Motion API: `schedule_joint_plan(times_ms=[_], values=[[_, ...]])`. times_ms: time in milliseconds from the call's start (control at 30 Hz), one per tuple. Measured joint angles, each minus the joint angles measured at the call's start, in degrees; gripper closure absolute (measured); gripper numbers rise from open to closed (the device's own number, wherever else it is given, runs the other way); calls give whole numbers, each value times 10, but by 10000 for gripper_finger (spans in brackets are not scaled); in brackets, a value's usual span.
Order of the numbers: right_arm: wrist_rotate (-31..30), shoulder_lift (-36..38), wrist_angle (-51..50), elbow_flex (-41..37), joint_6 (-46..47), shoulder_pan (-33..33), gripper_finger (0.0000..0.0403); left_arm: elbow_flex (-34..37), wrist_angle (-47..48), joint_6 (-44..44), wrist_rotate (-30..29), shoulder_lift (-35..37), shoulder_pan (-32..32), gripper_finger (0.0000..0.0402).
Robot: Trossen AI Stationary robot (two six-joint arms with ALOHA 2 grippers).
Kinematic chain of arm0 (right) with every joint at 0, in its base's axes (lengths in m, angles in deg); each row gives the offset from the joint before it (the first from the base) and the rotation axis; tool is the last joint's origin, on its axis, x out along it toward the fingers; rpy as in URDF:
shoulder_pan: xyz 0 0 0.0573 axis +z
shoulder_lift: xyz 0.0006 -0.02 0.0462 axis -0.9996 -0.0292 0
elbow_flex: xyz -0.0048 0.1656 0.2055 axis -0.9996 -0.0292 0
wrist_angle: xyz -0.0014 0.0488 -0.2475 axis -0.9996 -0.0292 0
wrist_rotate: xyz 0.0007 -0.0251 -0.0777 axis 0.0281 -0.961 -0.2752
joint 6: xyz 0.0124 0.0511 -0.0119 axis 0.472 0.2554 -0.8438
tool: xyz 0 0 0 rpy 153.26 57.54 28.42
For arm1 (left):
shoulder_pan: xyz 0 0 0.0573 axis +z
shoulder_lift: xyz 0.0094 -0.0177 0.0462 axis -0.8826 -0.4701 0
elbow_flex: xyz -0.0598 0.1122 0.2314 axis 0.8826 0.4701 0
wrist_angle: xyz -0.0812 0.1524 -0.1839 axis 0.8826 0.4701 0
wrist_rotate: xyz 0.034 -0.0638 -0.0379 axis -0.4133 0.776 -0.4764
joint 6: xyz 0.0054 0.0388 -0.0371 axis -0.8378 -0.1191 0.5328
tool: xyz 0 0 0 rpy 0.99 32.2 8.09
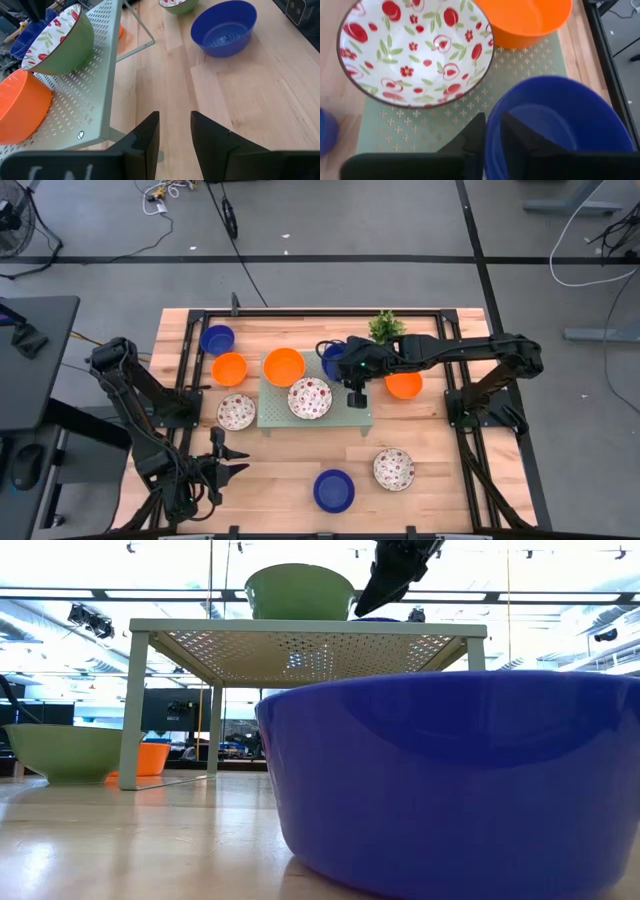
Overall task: Pick & Place Mini bowls
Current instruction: Stack the blue bowl on top of the blue bowl on the shelf, then stack the orange bowl on top of the orange bowl on the shelf
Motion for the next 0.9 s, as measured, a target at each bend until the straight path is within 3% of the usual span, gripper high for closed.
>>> schedule_joint_plan(times_ms=[167,300,467,567,700,900], values=[[0,7,-10,13,-2,0,293,0,0,0,0,0,0,287],[-32,35,-45,19,34,-1,285,0,0,0,0,0,0,287],[-149,75,-166,20,152,-15,312,0,-1,1,1,0,0,287],[-156,77,-228,20,209,-28,336,0,-2,1,5,0,0,287],[-155,74,-247,11,218,-25,366,0,-2,17,5,0,0,287],[-154,76,-246,-33,271,49,399,0,-1,49,5,0,0,287]])
